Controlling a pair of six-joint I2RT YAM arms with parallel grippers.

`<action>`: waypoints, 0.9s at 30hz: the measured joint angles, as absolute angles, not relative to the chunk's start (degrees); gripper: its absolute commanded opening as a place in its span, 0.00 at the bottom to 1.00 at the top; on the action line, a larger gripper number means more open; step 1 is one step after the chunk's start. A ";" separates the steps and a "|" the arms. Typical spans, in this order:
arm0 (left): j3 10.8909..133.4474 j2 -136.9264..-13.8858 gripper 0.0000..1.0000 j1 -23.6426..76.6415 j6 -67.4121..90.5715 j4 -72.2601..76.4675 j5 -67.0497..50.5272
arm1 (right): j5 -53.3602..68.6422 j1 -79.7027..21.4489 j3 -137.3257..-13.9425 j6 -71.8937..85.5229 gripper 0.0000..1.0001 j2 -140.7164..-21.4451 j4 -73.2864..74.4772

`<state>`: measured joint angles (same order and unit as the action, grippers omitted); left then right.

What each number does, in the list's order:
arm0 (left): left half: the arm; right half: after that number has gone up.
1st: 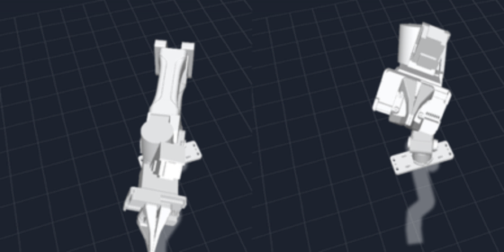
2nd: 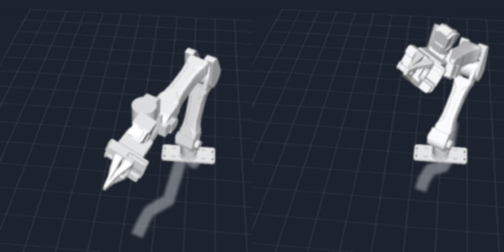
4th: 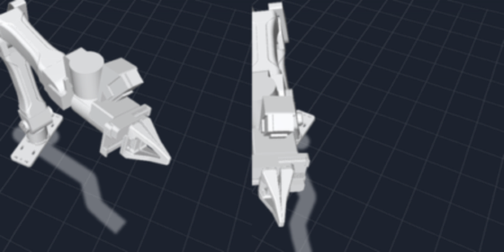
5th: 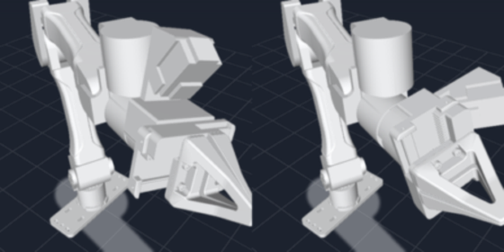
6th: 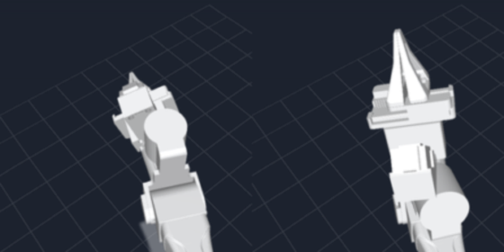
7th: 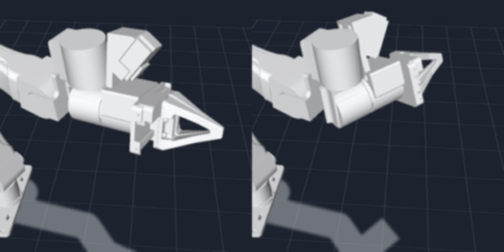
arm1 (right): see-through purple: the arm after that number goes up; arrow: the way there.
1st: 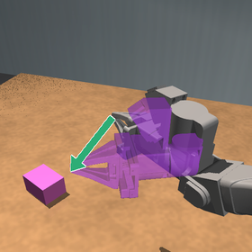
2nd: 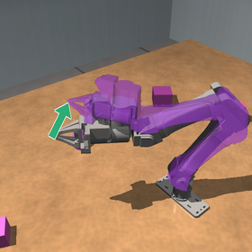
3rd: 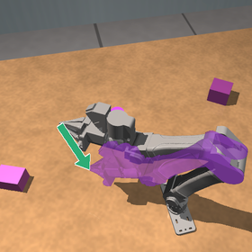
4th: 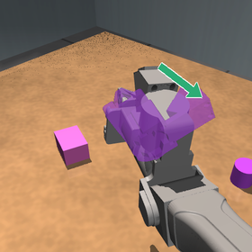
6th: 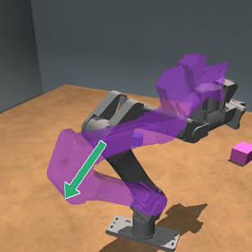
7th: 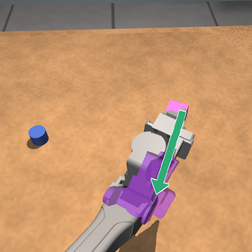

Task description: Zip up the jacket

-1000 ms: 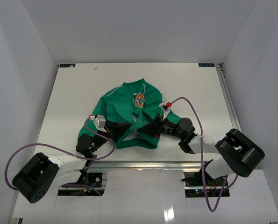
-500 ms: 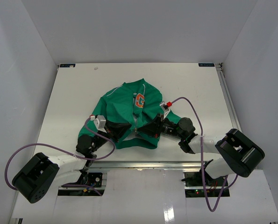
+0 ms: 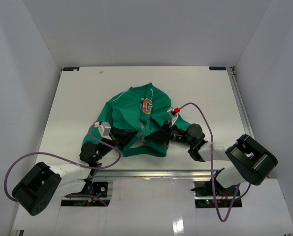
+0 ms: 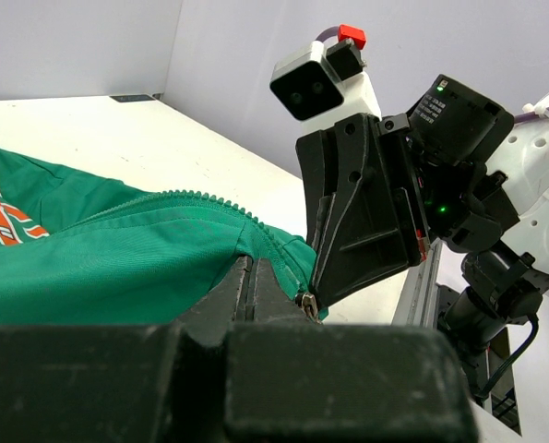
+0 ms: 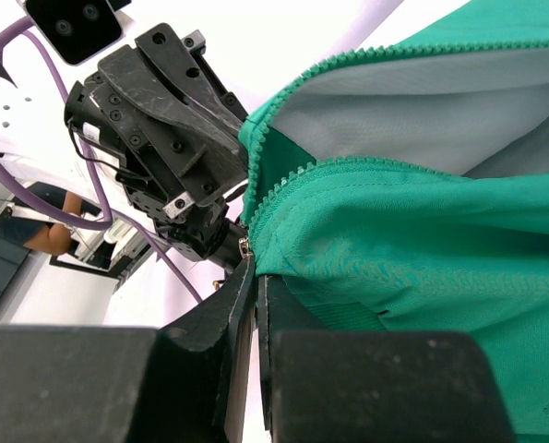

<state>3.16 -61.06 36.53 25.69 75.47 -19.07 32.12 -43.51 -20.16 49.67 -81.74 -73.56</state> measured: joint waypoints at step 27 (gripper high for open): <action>3.16 -61.72 0.00 36.53 24.84 75.47 -19.66 | 32.34 -43.11 -19.92 50.85 0.08 -81.05 -73.58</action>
<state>3.16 -61.72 36.53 24.84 75.47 -19.66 32.34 -43.11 -19.92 50.85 -81.05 -73.58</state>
